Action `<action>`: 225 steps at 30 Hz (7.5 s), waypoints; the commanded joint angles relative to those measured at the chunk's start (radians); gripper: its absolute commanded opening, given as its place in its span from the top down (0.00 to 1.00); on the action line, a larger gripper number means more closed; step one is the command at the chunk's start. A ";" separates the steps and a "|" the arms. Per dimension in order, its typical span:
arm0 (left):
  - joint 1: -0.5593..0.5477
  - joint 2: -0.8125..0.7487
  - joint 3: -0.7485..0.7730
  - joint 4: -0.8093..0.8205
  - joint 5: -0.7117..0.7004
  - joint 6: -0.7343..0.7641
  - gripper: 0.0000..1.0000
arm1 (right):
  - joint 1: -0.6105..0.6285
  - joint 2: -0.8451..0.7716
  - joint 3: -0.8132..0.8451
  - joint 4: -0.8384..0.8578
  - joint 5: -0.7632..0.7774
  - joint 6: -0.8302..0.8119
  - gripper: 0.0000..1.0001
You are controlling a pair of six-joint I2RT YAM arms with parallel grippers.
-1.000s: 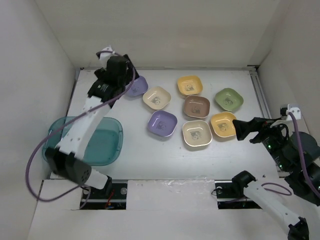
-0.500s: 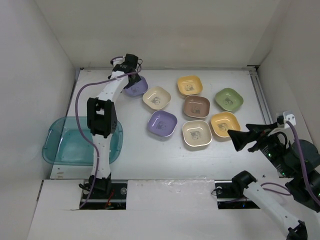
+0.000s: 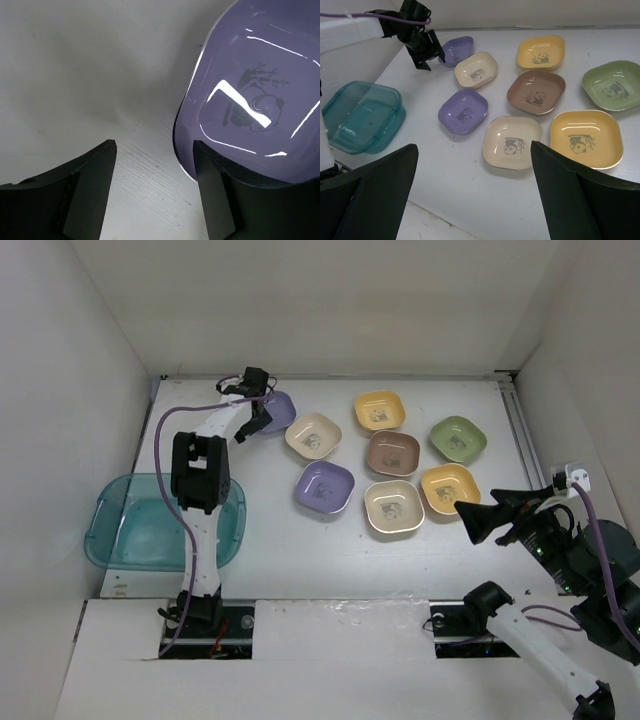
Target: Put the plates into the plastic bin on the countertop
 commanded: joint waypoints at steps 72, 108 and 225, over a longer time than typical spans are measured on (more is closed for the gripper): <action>0.161 -1.435 -0.939 -0.449 -0.031 -0.262 1.00 | 0.000 -0.082 0.037 0.037 -0.215 -0.071 0.00; 0.182 -1.093 -1.178 -0.146 -0.128 -0.675 0.96 | 0.067 -0.037 0.046 0.033 -0.198 -0.080 0.00; 0.460 -1.282 -0.804 -0.080 0.274 0.286 0.00 | 0.067 0.035 -0.049 0.142 -0.114 -0.052 0.00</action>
